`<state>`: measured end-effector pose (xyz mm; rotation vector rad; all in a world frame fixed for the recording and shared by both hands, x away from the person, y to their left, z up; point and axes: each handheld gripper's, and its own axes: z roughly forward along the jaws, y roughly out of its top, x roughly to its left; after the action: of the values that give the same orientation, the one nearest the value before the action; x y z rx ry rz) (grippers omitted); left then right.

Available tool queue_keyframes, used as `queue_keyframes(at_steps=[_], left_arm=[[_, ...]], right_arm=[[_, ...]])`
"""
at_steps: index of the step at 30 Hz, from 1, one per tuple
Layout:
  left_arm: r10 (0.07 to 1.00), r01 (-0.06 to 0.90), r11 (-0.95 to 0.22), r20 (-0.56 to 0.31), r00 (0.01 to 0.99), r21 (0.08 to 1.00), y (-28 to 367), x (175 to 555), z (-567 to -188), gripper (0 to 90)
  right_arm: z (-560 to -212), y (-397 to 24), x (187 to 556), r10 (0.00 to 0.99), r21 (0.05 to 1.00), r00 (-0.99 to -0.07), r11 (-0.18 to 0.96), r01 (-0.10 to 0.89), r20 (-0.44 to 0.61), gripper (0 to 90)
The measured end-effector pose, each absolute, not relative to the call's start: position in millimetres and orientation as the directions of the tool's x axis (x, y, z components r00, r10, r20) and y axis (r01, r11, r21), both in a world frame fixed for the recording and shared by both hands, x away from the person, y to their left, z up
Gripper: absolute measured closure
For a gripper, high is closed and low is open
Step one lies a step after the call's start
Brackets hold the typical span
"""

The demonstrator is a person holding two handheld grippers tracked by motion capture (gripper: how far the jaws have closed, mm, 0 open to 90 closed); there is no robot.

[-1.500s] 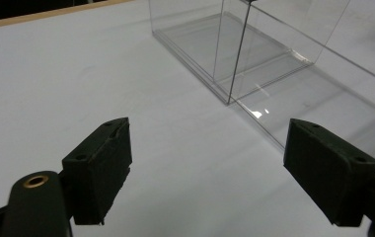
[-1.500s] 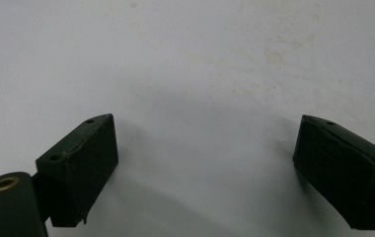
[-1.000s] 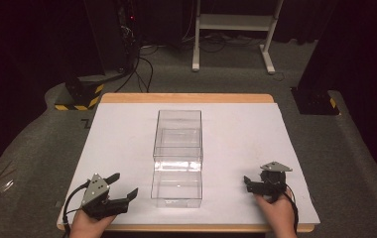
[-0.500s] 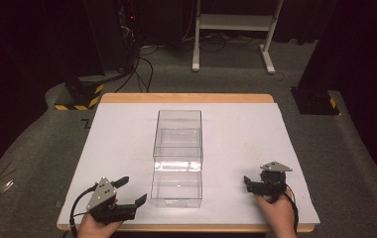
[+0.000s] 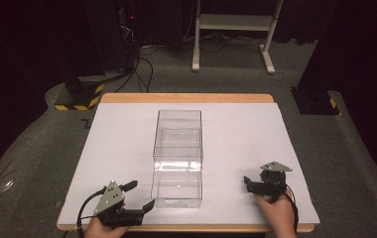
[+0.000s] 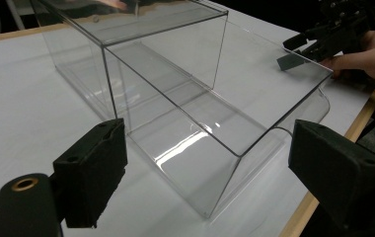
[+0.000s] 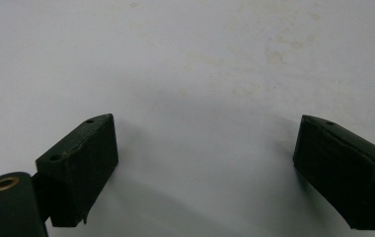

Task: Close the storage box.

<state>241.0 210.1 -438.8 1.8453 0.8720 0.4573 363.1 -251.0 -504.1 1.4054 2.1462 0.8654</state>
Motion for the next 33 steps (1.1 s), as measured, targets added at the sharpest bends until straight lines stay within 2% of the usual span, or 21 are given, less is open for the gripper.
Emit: queue_keyframes(at_steps=[10,17,19,25,33], left_arm=[[0.733,0.385,-0.280,-0.064,0.678,0.879,198,246,-452,16.1],[0.719,0.403,-0.304,-0.069,0.691,0.863,188,250,-461,25.5],[0.729,0.395,-0.317,-0.045,0.683,0.862,185,250,-463,27.6],[0.734,0.405,-0.297,-0.064,0.676,0.865,184,252,-465,28.5],[0.740,0.389,-0.308,-0.038,0.672,0.868,177,252,-466,30.3]], right_arm=[[-504,-251,363,0.919,0.702,-0.393,0.291,0.650,-0.017,9.8],[-504,-251,363,0.919,0.702,-0.393,0.291,0.650,-0.017,9.8],[-504,-251,363,0.919,0.702,-0.393,0.291,0.650,-0.017,9.8],[-504,-251,363,0.919,0.702,-0.393,0.291,0.650,-0.017,9.8],[-504,-251,363,0.919,0.702,-0.393,0.291,0.650,-0.017,9.8]])
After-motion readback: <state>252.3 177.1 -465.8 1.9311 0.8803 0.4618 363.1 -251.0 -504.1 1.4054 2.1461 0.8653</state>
